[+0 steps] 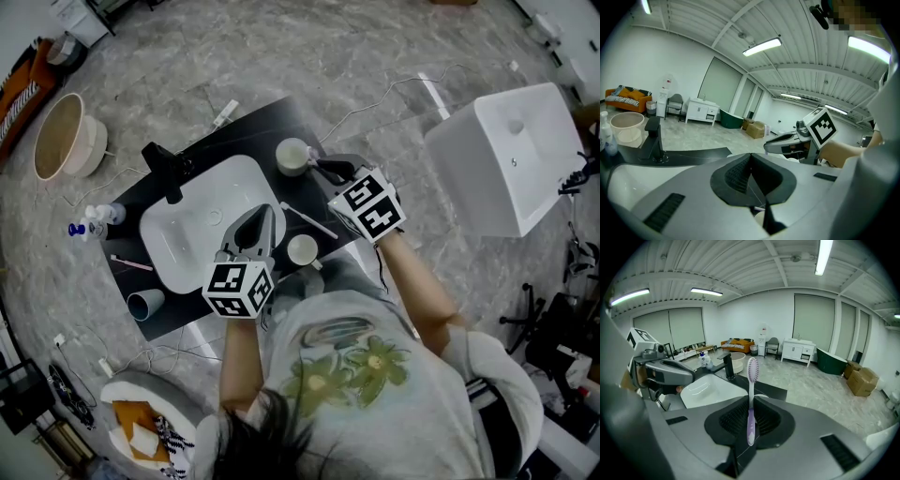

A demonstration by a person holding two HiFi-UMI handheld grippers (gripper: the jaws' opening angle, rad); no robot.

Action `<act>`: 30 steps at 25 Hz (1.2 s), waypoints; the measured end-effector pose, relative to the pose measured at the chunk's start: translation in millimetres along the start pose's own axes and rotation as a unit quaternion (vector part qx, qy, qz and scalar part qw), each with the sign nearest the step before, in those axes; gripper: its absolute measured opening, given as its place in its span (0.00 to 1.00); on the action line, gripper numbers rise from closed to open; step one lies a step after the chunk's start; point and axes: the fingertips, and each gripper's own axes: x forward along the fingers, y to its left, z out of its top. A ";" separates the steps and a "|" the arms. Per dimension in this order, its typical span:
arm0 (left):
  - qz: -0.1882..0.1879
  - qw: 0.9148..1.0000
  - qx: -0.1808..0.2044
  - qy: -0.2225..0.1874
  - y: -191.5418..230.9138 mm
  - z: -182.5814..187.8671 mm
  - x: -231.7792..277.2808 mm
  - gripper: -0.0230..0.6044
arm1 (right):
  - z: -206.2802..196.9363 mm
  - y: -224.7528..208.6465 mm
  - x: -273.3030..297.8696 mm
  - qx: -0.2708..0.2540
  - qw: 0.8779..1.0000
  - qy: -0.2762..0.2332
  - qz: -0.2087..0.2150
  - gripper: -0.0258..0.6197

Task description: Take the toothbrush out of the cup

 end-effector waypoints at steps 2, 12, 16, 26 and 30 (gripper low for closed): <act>0.000 1.000 -0.001 0.001 -1.2 -1.1 0.9 0.06 | -8.0 0.7 0.6 0.000 1.000 0.009 0.004 0.13; 0.011 1.000 -0.006 0.010 2.3 -8.4 3.2 0.06 | -53.3 12.8 13.0 -0.005 0.998 0.063 0.028 0.13; 0.018 1.000 -0.009 0.016 6.6 -12.9 3.8 0.06 | -73.5 15.5 22.3 -0.006 0.996 0.087 0.037 0.13; 0.027 0.999 -0.020 0.038 14.9 -26.4 10.1 0.06 | -106.5 17.3 43.0 -0.007 0.990 0.127 0.059 0.13; 0.031 0.998 -0.027 0.045 18.3 -31.7 13.5 0.06 | -117.5 16.3 51.0 -0.005 0.987 0.143 0.067 0.13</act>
